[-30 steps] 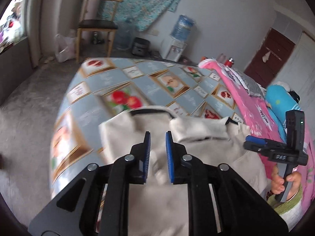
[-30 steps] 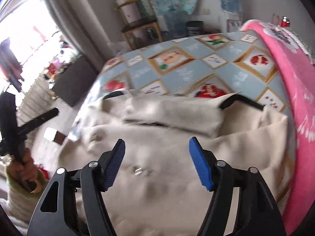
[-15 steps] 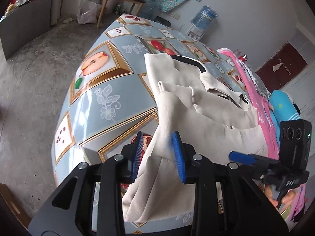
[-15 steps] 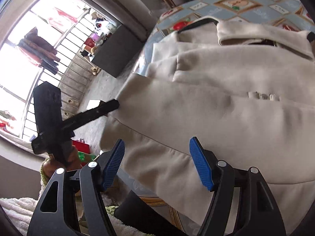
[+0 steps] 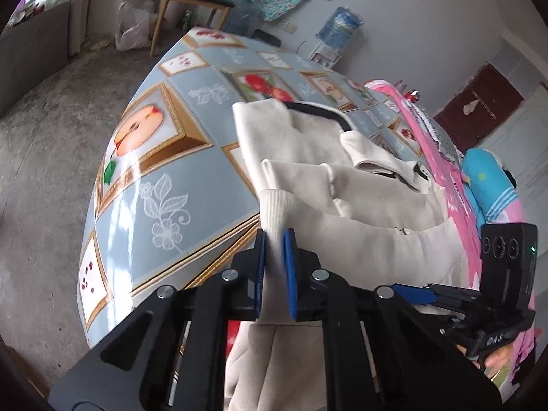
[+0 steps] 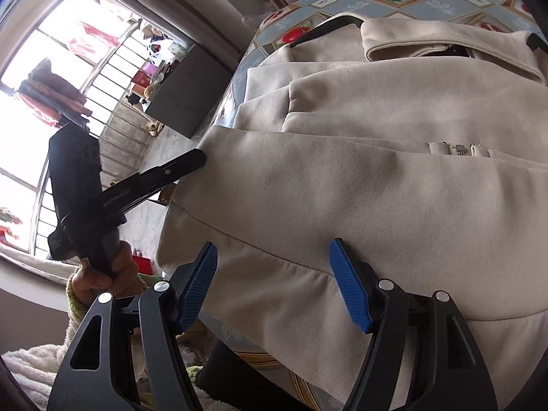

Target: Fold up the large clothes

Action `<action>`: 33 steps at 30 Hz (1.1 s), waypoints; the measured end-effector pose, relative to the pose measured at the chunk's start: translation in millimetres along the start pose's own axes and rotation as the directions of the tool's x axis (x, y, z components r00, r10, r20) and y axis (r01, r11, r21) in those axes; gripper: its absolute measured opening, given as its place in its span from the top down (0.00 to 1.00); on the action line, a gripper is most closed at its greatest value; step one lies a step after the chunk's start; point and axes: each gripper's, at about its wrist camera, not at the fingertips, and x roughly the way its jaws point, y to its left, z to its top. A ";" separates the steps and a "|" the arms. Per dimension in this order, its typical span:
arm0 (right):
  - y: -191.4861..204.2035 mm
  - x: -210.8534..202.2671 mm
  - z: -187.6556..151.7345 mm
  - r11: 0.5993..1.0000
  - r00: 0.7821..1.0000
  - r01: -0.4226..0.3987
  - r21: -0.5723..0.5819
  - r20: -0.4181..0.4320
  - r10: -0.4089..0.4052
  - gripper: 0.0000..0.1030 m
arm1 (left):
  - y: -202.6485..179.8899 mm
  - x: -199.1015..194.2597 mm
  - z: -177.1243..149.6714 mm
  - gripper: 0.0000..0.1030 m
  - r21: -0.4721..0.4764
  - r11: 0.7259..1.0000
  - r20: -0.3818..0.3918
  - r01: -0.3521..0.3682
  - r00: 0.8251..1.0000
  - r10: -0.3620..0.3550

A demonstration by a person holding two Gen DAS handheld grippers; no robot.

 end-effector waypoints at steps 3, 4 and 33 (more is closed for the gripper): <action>-7.3 -3.6 3.4 0.997 0.999 -0.044 0.064 0.002 0.044 0.35 | -18.2 -18.5 -2.6 0.94 0.082 0.997 0.051 0.014 0.999 -0.018; -10.2 -4.8 4.1 0.995 0.998 -0.060 0.084 0.004 0.060 0.35 | -26.6 -25.3 -4.7 0.94 0.119 0.993 0.067 0.015 0.997 -0.023; -43.0 3.8 10.6 0.797 0.899 -0.421 0.434 0.081 0.431 0.93 | -119.3 -46.4 -91.9 0.47 0.573 0.814 0.049 -0.092 0.996 0.078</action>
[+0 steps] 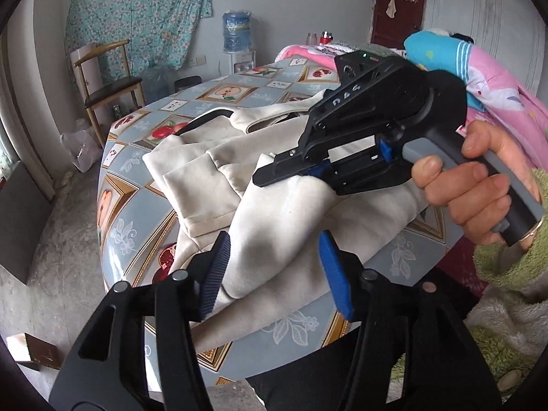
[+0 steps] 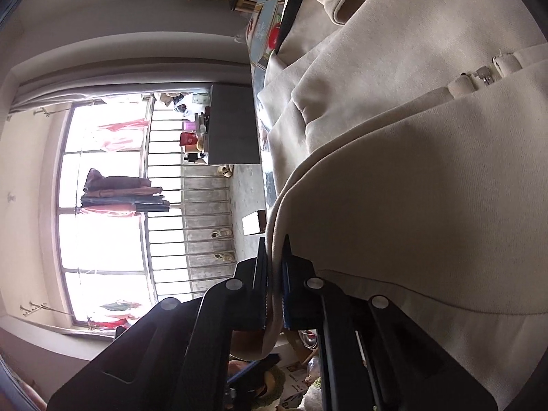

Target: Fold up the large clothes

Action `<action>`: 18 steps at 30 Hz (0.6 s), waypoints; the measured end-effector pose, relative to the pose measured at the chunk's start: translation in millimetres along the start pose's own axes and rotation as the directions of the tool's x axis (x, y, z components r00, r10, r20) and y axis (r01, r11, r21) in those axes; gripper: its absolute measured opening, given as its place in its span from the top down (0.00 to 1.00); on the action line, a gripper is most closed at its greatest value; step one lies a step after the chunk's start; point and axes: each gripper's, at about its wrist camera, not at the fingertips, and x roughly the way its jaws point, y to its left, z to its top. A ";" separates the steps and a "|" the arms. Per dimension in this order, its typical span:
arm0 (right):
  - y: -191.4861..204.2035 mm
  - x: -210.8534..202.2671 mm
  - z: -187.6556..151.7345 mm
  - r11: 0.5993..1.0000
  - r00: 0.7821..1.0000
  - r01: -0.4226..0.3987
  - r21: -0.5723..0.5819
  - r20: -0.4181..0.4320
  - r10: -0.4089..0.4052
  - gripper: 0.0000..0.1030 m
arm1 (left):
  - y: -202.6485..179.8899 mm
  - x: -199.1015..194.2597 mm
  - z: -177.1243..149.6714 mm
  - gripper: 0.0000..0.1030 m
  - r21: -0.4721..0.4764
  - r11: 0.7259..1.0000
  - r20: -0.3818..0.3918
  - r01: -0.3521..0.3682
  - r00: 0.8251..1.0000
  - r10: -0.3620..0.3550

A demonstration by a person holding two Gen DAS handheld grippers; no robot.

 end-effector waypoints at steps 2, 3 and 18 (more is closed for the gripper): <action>-0.1 -1.5 -1.2 1.000 1.000 -0.010 0.000 -0.005 0.010 0.93 | -2.0 8.7 0.3 0.46 0.016 0.999 -0.008 -0.030 1.000 0.030; 0.3 -2.3 -2.1 1.000 1.000 -0.017 0.000 -0.008 0.017 0.93 | -3.4 13.4 1.1 0.46 0.029 0.998 -0.013 -0.052 0.999 0.052; -12.1 -16.7 -2.7 0.995 0.995 -0.101 0.024 -0.014 0.101 0.92 | -1.2 39.2 23.4 0.84 -0.037 0.998 0.006 -0.059 0.998 0.059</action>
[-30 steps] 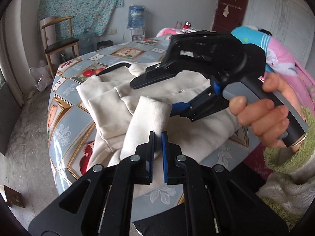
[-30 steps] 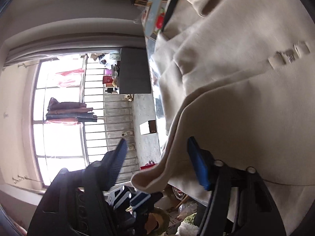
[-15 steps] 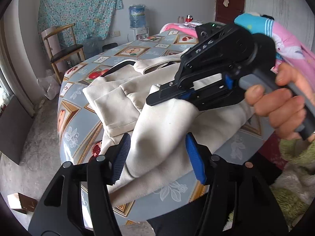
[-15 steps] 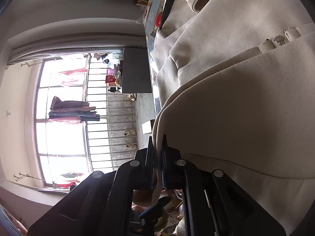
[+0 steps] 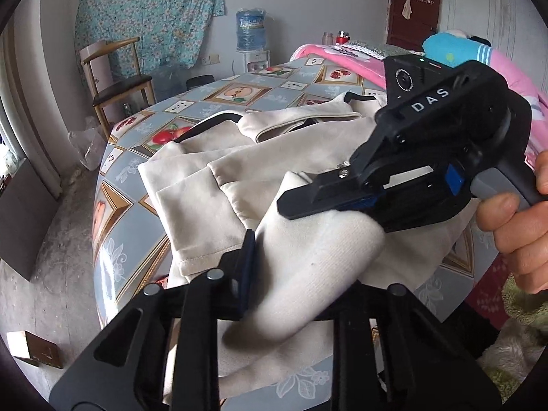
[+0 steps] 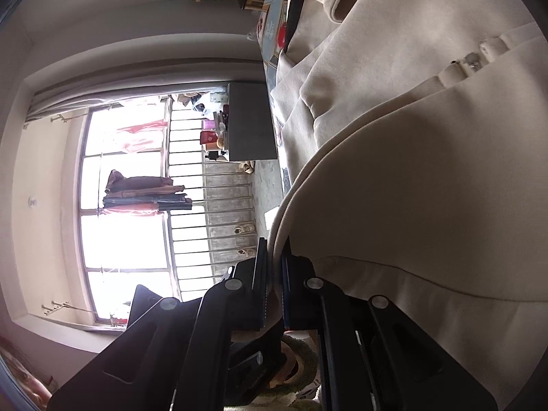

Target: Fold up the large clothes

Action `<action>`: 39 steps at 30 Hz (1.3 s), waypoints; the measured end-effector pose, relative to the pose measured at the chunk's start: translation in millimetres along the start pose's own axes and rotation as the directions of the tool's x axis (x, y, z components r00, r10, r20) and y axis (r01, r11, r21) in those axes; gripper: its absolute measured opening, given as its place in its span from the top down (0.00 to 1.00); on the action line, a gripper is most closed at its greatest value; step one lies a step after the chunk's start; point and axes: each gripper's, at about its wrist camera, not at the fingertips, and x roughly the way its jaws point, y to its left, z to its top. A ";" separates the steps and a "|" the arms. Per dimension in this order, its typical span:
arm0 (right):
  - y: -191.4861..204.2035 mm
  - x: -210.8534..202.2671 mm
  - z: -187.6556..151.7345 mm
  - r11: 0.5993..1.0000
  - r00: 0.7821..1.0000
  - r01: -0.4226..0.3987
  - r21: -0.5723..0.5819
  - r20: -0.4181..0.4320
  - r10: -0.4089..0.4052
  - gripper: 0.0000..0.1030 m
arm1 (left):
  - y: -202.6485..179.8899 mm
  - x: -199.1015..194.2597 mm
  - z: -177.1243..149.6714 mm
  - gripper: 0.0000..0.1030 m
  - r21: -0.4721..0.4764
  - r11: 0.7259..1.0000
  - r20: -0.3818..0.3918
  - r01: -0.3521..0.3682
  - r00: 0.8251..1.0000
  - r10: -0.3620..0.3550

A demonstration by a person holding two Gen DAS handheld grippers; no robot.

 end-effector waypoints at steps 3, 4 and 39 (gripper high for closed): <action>-2.5 -25.8 0.4 0.998 0.997 0.049 -0.032 0.057 -0.047 0.91 | 0.1 5.6 1.3 0.89 -0.011 0.998 -0.027 -0.057 0.998 0.057; -3.1 -41.9 -0.3 0.996 0.993 0.073 -0.050 0.095 -0.069 0.90 | 3.1 6.9 1.7 0.89 -0.028 0.997 -0.033 -0.066 0.997 0.065; -71.7 -248.9 96.3 0.943 0.940 0.308 -0.123 0.190 -0.282 0.56 | 27.4 45.4 11.2 0.89 -0.200 0.957 -0.220 -0.209 0.962 0.164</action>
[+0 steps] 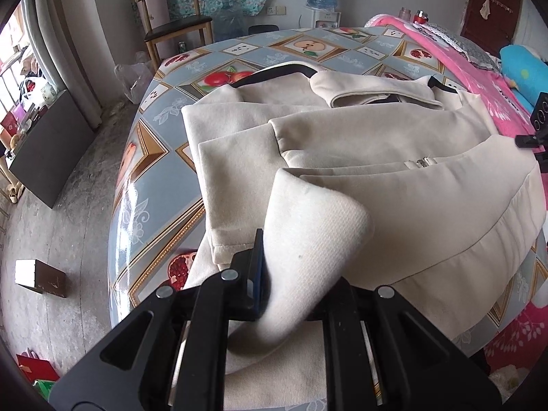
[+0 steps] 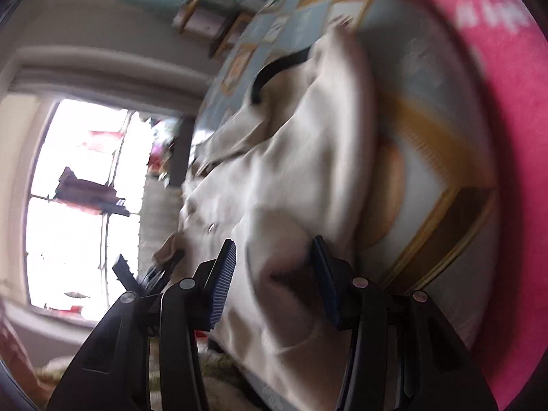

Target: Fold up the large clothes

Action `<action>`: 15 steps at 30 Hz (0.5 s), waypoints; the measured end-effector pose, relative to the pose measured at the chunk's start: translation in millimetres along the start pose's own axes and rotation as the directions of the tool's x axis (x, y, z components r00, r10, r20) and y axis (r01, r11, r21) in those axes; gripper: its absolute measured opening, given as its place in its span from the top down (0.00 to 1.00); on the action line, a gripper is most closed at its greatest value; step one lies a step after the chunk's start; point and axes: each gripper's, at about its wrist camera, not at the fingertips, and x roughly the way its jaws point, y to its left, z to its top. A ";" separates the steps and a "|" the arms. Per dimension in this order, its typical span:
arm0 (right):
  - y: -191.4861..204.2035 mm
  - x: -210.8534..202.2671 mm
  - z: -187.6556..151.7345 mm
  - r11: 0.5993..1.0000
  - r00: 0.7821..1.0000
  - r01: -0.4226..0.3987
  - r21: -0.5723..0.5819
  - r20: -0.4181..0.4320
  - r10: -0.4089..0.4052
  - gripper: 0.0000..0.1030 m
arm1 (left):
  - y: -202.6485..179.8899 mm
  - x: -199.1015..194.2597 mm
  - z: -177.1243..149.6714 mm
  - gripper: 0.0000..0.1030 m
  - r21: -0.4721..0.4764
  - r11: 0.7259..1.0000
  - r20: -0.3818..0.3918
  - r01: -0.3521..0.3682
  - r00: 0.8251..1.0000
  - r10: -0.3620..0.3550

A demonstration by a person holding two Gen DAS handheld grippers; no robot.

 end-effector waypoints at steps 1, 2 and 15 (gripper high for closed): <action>-5.0 -3.4 6.2 0.999 0.999 -0.027 0.028 0.030 0.027 0.56 | 0.3 0.4 0.2 0.89 0.000 1.000 0.001 0.001 1.000 -0.001; -10.5 -7.1 10.8 0.997 0.997 -0.054 0.052 0.055 0.051 0.56 | 0.0 0.2 0.0 0.89 0.002 1.000 0.003 0.001 1.000 -0.001; -4.5 -8.8 -34.1 0.991 0.991 -0.128 0.028 -0.046 0.129 0.56 | 4.2 -2.3 -2.2 0.89 0.004 1.000 0.016 0.025 1.000 -0.025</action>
